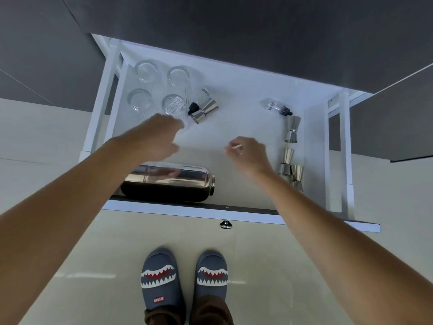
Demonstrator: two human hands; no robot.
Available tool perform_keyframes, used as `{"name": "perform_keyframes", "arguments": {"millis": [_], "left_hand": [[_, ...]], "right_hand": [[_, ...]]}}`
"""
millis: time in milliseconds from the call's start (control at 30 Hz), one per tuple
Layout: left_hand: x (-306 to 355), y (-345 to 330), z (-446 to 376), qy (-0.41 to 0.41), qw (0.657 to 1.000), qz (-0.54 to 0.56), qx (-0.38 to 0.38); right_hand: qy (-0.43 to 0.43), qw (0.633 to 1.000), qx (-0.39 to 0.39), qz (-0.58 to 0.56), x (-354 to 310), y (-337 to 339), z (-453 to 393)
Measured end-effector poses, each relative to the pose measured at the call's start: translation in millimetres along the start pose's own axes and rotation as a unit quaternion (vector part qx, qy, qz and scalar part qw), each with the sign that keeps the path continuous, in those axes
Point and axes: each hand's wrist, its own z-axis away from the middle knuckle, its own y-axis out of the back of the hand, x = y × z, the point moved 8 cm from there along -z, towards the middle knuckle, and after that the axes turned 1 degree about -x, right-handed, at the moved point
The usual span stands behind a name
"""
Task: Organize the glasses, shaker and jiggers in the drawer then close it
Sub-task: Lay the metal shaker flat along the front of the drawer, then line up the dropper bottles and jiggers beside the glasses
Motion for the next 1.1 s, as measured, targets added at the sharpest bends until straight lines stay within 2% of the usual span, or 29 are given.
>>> {"name": "perform_keyframes", "arguments": {"millis": [67,133,267,533,667,867,967,1100], "left_hand": [[23,14,-22,-0.02,0.995,0.028,0.09],[38,16,-45,-0.017,0.99,0.044,0.133],[46,4,-87,0.016,0.987,0.091,0.135],[41,-11,-125,0.053,0.989,0.068,0.122],[43,-16,-129,0.034,0.991,0.058,0.119],[44,-29,-128,0.007,0.99,0.073,0.123],[44,-32,-124,0.009,0.987,0.072,0.141],[42,-28,-114,0.03,0.984,0.066,0.164]], "right_hand": [[-0.021,0.997,0.079,-0.012,23,30,-16],[-0.031,0.992,0.122,-0.008,41,52,-30],[-0.036,0.989,0.142,0.023,61,79,-58],[-0.046,0.985,0.122,0.111,80,96,-106],[-0.049,0.983,0.1,0.143,88,91,-118],[-0.052,0.976,0.117,0.178,93,84,-118],[-0.019,0.98,0.115,0.16,88,72,-117],[0.038,0.989,0.131,0.061,70,63,-109]]}}
